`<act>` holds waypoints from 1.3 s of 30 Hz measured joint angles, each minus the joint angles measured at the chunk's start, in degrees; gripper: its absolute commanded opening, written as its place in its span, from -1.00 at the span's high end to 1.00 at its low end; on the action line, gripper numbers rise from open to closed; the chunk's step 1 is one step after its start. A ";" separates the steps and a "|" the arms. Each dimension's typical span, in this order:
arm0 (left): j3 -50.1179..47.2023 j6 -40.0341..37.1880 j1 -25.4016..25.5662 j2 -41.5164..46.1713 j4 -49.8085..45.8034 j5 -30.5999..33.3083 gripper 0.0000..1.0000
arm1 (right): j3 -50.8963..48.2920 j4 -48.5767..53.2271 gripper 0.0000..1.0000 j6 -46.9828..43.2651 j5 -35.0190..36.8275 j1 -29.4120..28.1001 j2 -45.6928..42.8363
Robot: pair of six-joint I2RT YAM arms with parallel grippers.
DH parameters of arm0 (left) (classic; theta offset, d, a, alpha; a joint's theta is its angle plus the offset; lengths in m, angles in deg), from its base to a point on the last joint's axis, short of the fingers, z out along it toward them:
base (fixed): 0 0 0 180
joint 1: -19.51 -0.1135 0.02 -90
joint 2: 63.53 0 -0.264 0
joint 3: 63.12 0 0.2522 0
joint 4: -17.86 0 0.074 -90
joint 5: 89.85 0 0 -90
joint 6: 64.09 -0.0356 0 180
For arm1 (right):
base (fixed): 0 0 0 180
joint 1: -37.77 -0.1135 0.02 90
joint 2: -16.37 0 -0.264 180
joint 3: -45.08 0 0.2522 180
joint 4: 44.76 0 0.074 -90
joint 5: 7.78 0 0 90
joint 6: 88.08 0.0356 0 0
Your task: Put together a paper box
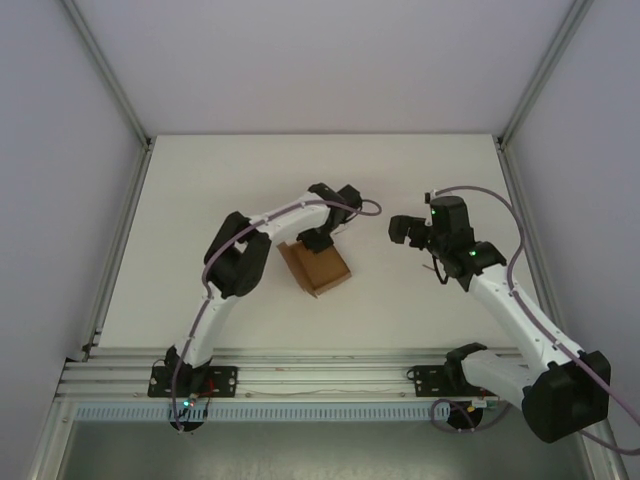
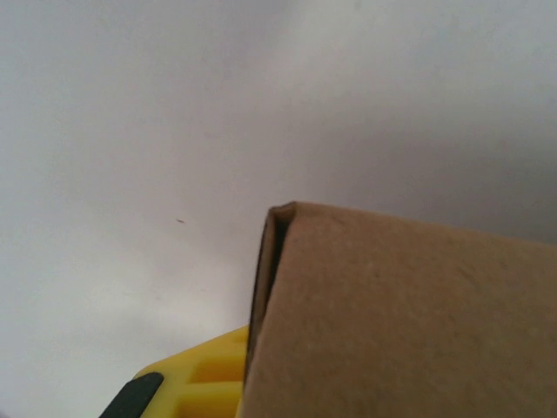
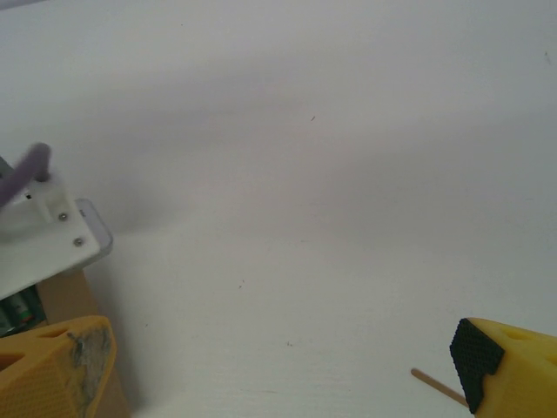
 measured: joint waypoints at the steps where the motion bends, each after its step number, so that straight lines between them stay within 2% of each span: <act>1: 0.35 0.33 0.50 -0.63 0.39 2.14 1.00 | 0.00 0.02 -0.99 -0.02 0.00 0.00 0.02; 8: -1.46 0.13 2.54 -1.90 7.41 11.15 1.00 | 0.00 0.11 -1.00 -0.42 0.26 0.37 0.00; 9: -1.46 -0.02 2.69 -1.90 8.09 11.41 0.90 | 0.00 0.11 -1.00 -0.42 0.33 0.44 0.00; 13: -1.51 -2.03 2.64 -1.81 10.75 11.50 -0.01 | 0.00 0.15 -0.99 -0.70 0.37 0.61 0.00; 15: -1.64 -3.13 2.54 -1.77 12.85 11.13 -0.14 | 0.00 0.42 -1.00 -1.14 0.35 0.70 0.00; 19: -1.75 -6.08 2.23 0.37 13.79 9.33 -0.27 | 0.00 1.18 -1.00 -2.21 0.11 0.87 0.00; 20: -1.75 -6.60 2.23 1.09 13.70 8.68 -0.36 | 0.00 1.36 -1.00 -2.40 -0.09 0.96 -0.02; 25: -1.75 -9.62 2.23 7.50 12.37 2.91 -0.65 | 0.00 1.77 -1.00 -3.52 -1.92 1.11 -0.59; 26: -1.75 -9.90 2.23 8.96 12.33 1.92 -0.72 | 0.00 1.77 -1.00 -3.89 -2.36 1.11 -0.66; 27: -1.81 -10.12 2.23 10.58 12.39 1.05 -0.99 | 0.00 1.73 -1.00 -4.33 -2.89 1.14 -0.70; 30: -2.01 -8.39 1.84 15.39 13.03 -1.01 -1.00 | 0.02 1.27 -1.00 -6.49 -5.25 1.62 -0.37; 33: -2.01 -2.99 0.13 19.85 14.47 -2.40 -1.00 | 1.09 0.26 -0.99 -11.50 -10.01 2.23 2.64; 36: -4.52 5.86 -4.83 26.84 17.92 -4.48 -1.00 | 5.29 -0.74 -0.99 -20.02 -17.38 2.23 10.58; 39: -13.62 13.97 -11.30 36.44 22.58 -6.10 -1.00 | 12.83 -0.72 -1.00 -30.42 -24.72 1.92 21.46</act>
